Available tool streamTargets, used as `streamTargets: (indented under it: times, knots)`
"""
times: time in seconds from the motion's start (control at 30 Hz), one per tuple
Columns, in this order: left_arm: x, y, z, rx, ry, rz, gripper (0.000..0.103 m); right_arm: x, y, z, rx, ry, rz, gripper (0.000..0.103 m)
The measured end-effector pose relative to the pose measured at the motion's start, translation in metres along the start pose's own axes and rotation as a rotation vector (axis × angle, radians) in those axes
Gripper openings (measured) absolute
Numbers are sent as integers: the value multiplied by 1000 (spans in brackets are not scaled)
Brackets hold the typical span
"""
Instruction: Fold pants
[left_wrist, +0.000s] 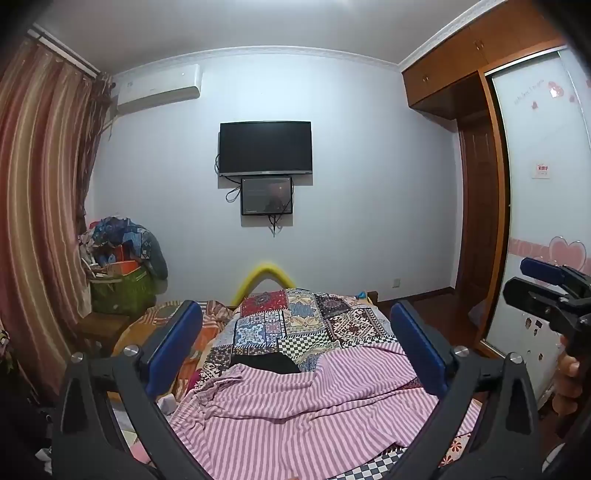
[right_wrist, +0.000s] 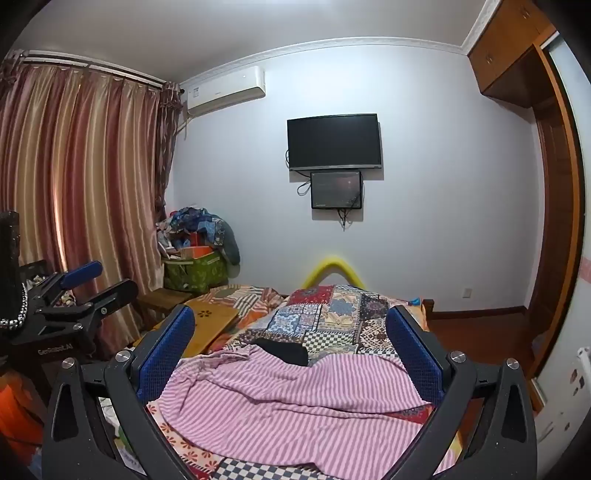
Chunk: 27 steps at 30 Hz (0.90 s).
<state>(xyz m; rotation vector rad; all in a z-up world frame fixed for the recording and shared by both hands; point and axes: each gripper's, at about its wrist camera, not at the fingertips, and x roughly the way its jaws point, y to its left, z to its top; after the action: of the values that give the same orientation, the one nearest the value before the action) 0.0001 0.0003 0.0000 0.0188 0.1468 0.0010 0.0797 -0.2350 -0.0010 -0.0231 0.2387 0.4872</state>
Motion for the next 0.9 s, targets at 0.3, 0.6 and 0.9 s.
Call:
streamTargets:
  times: [0.3, 0.6, 0.9]
  knots:
    - [-8, -12, -16, 14, -15, 5, 103, 3, 5, -2, -7, -13, -2, 103]
    - [6, 1, -4, -6, 8, -4, 103, 2, 4, -2, -3, -18, 4, 103]
    - [3, -1, -5, 1, -5, -3, 103, 1, 5, -4, -5, -25, -4, 103]
